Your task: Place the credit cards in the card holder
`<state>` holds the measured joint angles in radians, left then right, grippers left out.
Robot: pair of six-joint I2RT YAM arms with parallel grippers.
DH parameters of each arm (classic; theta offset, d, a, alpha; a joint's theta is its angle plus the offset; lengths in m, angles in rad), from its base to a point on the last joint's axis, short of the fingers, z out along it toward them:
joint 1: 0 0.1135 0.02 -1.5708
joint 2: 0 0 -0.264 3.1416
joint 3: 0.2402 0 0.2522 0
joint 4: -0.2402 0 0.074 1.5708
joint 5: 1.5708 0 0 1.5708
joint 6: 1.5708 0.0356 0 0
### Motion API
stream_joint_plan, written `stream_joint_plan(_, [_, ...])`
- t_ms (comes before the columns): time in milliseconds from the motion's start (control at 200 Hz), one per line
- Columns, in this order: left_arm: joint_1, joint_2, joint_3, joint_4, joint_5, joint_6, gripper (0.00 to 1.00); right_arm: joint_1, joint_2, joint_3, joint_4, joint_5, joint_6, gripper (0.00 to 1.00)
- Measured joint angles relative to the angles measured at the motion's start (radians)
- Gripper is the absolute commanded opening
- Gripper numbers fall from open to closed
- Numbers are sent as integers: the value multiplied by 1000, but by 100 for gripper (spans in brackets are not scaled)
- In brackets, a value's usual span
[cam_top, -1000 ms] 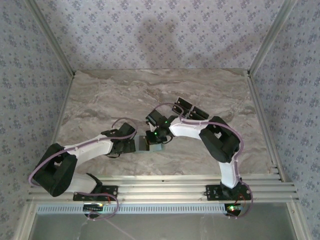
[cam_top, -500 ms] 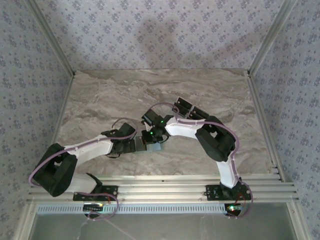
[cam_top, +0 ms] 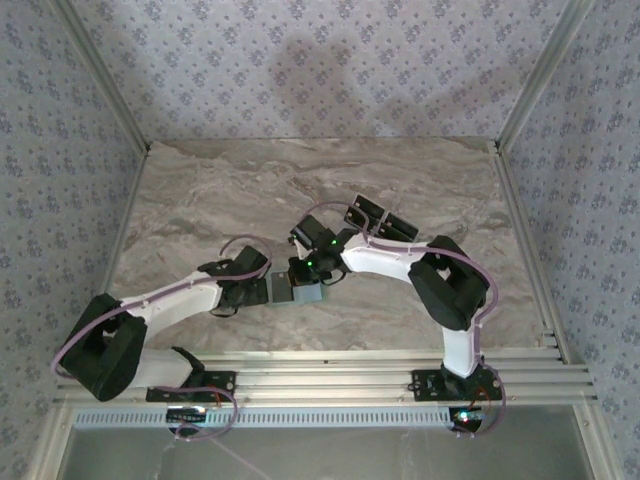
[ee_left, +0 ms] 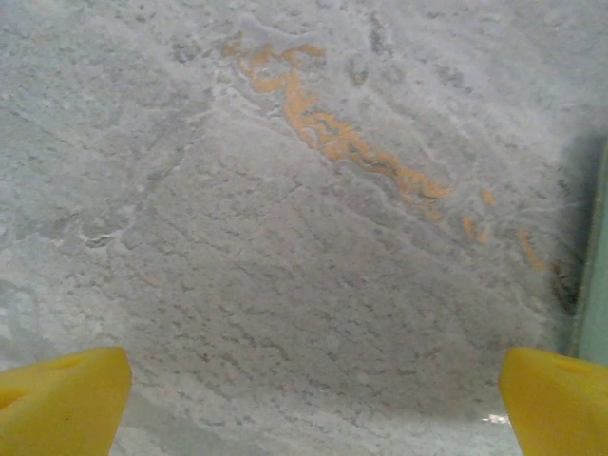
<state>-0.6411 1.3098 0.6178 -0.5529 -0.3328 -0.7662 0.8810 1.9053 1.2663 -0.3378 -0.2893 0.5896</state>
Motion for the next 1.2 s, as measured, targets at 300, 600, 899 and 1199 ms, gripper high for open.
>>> stream_joint_plan(300, [1, 35, 3, -8, -5, -6, 100, 0, 25, -5, -2, 14, 0, 7])
stream_joint_plan(600, [1, 50, 11, -8, -4, -5, 100, 1, 60, -5, -2, 13, -1, 7])
stream_joint_plan(899, [1, 64, 19, -8, -1, -5, 100, 3, 77, 8, -8, 13, -1, 6])
stream_joint_plan(1199, [1, 67, 22, -8, 0, -2, 100, 14, 96, 37, -19, 15, -5, 6])
